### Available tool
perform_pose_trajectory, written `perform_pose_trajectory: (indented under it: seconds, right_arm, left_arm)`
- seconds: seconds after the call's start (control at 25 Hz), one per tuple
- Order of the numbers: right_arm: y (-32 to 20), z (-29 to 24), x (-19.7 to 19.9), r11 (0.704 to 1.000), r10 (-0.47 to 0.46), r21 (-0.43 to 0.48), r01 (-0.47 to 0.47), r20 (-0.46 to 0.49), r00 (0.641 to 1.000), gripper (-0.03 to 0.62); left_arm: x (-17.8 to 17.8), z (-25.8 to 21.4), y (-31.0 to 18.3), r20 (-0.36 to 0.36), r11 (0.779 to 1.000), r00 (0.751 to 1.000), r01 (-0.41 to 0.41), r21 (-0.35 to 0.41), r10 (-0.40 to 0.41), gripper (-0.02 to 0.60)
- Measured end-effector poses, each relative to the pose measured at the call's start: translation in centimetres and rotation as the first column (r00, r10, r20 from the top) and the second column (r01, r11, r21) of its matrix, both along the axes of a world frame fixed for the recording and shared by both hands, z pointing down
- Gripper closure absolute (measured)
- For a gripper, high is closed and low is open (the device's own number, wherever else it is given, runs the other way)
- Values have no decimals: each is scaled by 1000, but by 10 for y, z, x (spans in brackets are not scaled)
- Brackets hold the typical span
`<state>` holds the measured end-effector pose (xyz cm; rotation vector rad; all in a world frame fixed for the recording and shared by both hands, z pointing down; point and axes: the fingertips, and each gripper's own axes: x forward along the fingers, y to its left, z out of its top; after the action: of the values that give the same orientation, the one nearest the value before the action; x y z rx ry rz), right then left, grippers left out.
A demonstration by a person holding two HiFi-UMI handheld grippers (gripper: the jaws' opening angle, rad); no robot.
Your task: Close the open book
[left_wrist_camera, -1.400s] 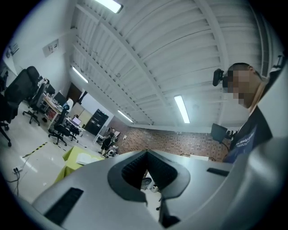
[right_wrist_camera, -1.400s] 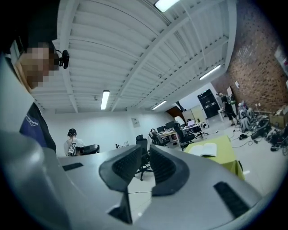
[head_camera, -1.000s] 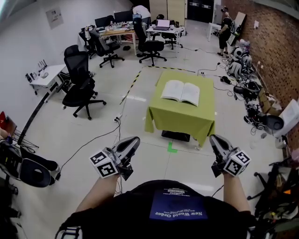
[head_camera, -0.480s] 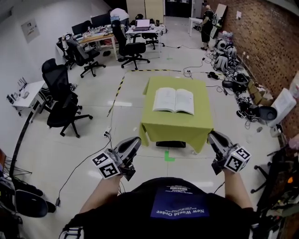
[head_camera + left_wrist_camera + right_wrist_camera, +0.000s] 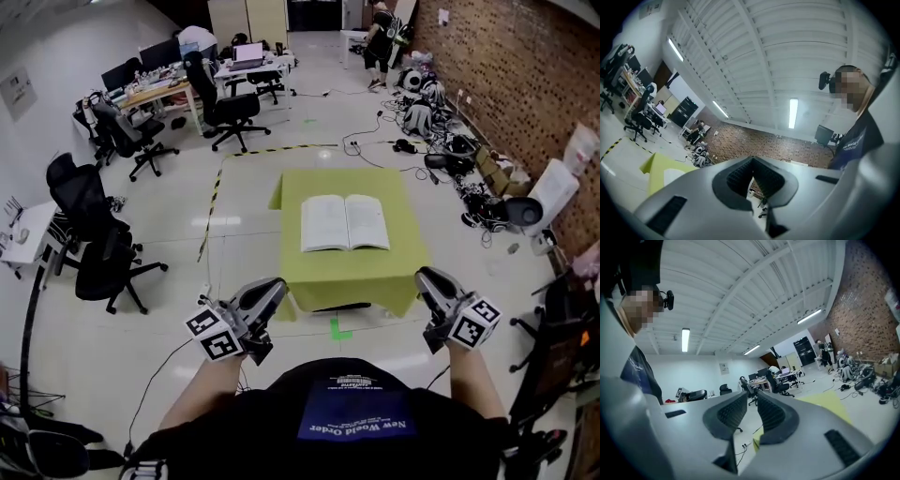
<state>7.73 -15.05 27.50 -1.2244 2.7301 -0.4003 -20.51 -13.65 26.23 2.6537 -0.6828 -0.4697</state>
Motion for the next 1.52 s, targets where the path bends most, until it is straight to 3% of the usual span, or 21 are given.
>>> perform_pose_trajectory:
  seconds: [0.24,0.64,0.88,1.08,1.24,1.52]
  right_arm:
    - [-66,9,29,1000,-15,-11,15,18,1000,551]
    - [-212,15,76,976,-217,-20,219,49,975,551]
    - [-269,35,86,955,-286,-64,289,59,957,539]
    - [-297,63,53,943,-292,-145,298,61,954,520]
    - [-315,88,18,946,-241,-211,246,48,969,511]
    - [-315,134,3,933,-109,-339,123,60,992,510]
  left_arm:
    - [25,14,-55,20,999,1000,22,-26,-22,575]
    - [96,15,-156,44,981,983,180,-72,-177,575]
    - [133,28,-203,60,972,979,203,-122,-197,575]
    - [117,61,-240,75,967,986,160,-200,-148,575]
    - [90,100,-276,45,960,996,81,-267,-72,575]
    - [94,162,-300,24,914,989,-124,-387,144,575]
